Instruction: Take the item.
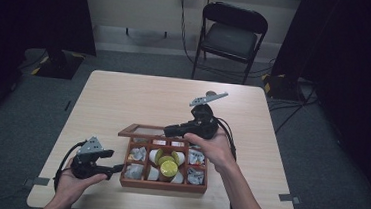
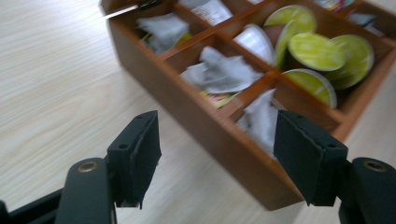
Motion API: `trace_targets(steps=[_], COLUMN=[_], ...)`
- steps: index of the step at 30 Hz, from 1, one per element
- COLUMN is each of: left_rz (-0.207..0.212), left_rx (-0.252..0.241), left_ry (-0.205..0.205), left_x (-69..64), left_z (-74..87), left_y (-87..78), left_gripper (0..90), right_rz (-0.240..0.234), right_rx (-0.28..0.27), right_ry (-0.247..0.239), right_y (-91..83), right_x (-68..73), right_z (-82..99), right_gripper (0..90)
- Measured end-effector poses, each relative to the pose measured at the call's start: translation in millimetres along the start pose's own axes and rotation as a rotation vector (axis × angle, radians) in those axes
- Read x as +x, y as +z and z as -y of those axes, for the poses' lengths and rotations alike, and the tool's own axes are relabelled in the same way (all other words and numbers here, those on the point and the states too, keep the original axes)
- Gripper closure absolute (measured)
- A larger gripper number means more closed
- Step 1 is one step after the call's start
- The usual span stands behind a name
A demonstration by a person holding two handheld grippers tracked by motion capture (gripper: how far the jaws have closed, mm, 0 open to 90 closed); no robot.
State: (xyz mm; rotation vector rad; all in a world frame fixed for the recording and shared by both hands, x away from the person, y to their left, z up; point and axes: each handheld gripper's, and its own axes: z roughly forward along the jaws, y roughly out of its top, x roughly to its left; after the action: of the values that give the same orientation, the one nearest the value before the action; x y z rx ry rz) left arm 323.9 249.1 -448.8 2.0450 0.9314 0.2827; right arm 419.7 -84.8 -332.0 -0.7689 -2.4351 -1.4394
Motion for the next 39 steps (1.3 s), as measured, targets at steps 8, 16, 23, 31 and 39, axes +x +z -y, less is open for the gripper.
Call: trace_targets(steps=[8,16,23,31,39], left_rz=[0.059,0.112,0.121,0.190,0.184], left_rx=[-0.011,0.011,0.026,0.056,0.046], left_ry=[0.059,0.145,0.165,0.224,0.206], left_x=[-16.5,-38.5,-53.4,-72.0,-74.5], left_z=[-8.7,-17.5,-28.1,-43.2,-52.2], left_y=[4.3,15.9,32.4,50.4,68.0], left_gripper=[32.5,34.2,34.6,36.3,37.6], right_rz=[0.001,0.002,0.002,0.001,0.007], right_rx=[0.000,0.002,0.003,0.001,0.003], right_ry=[0.002,0.000,0.000,-0.001,-0.001], right_y=[-0.3,-0.4,-0.1,-0.5,-0.2], right_x=[-0.4,-0.5,-0.6,-1.0,-0.1], right_z=[-1.3,-2.2,-2.5,-3.1,-2.9], right_gripper=[81.6,81.6,81.6,81.6,81.6])
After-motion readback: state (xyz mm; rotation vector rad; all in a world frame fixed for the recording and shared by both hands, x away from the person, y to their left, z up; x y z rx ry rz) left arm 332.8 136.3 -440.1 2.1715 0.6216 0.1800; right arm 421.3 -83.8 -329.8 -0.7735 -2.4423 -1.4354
